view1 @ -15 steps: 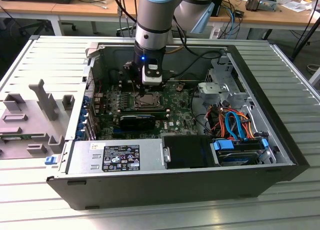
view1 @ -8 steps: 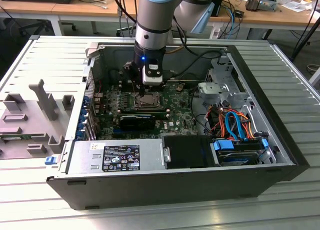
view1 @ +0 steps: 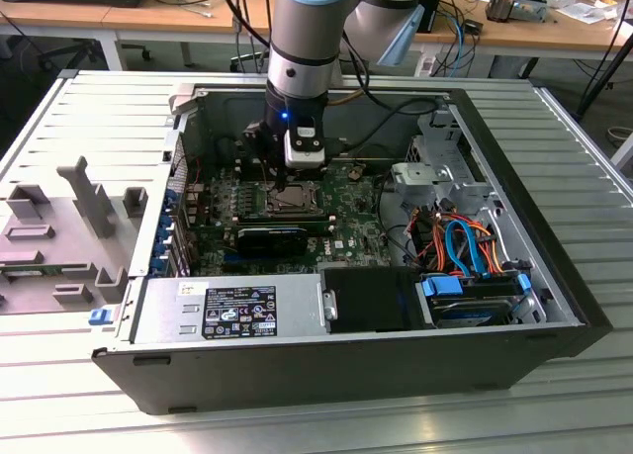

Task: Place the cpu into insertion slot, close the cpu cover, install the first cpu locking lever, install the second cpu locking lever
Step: 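Install the first cpu locking lever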

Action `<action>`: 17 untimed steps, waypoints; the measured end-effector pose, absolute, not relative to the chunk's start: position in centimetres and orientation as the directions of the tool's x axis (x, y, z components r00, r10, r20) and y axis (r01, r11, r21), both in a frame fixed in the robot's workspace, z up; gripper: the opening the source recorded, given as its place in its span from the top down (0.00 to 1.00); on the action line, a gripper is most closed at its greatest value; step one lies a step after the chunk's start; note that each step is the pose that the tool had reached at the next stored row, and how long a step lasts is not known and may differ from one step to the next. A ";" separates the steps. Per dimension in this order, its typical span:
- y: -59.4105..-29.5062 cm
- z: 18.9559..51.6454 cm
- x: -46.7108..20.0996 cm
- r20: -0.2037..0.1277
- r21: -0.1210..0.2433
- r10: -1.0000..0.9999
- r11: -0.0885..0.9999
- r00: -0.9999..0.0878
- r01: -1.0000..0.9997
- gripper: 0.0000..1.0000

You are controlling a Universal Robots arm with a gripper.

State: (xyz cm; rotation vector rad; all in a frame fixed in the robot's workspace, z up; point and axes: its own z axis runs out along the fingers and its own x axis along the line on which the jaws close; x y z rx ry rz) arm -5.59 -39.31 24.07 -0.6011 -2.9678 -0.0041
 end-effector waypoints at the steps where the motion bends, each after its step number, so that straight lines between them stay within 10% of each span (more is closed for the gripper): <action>1: -39.3 24.1 -5.6 0.112 -0.020 0.384 0.923 -0.917 0.384 0.89; 17: -39.3 24.1 -5.6 0.112 -0.020 0.321 0.947 -0.940 0.321 0.89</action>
